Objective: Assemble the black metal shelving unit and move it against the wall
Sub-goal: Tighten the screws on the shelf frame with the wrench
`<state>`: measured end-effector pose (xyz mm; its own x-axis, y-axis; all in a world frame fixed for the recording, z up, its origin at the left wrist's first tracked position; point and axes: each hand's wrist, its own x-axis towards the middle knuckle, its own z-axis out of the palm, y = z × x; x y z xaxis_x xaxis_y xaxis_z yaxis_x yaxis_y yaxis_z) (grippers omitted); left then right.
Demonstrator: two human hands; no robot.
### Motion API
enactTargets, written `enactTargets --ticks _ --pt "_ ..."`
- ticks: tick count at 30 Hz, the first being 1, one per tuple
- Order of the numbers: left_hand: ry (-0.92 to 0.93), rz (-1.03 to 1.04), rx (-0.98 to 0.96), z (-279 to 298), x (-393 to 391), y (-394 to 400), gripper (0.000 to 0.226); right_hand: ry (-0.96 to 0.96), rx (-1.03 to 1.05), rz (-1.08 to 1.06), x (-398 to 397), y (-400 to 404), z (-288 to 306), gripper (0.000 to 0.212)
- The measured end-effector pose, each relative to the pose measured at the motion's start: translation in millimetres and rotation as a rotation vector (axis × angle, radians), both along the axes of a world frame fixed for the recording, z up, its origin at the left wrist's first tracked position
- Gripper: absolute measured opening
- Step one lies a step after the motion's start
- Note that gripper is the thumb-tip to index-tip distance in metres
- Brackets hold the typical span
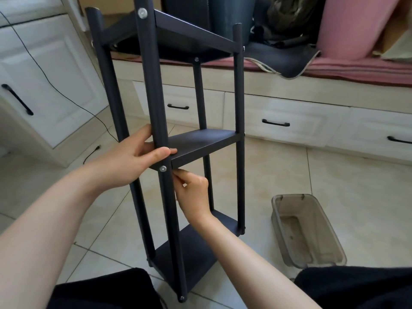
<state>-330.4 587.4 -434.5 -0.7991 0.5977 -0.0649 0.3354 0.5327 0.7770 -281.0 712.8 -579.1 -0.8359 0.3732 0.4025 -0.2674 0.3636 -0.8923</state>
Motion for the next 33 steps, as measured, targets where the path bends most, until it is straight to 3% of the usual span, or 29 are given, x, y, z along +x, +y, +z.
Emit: enactTargets --ticks 4,14,20,26,33 --pt "-0.025 -0.010 -0.018 1.7 0.8 -2.3 0.042 -0.315 -0.021 0.130 4.5 15.2 -1.0 0.019" --pt "-0.035 0.000 -0.059 3.8 4.5 -3.6 0.053 -0.449 -0.031 0.216 34.1 38.5 45.0 0.017" --pt "-0.042 -0.001 -0.086 4.8 5.6 -9.0 0.034 -0.535 0.016 0.183 39.4 46.6 64.0 0.018" --pt "-0.026 0.026 -0.075 3.9 7.2 -4.8 0.024 -0.615 0.196 0.197 39.0 44.8 69.1 0.023" --pt "0.016 0.067 -0.068 0.2 8.3 7.7 0.044 -0.581 0.244 0.197 35.4 45.1 71.2 0.020"
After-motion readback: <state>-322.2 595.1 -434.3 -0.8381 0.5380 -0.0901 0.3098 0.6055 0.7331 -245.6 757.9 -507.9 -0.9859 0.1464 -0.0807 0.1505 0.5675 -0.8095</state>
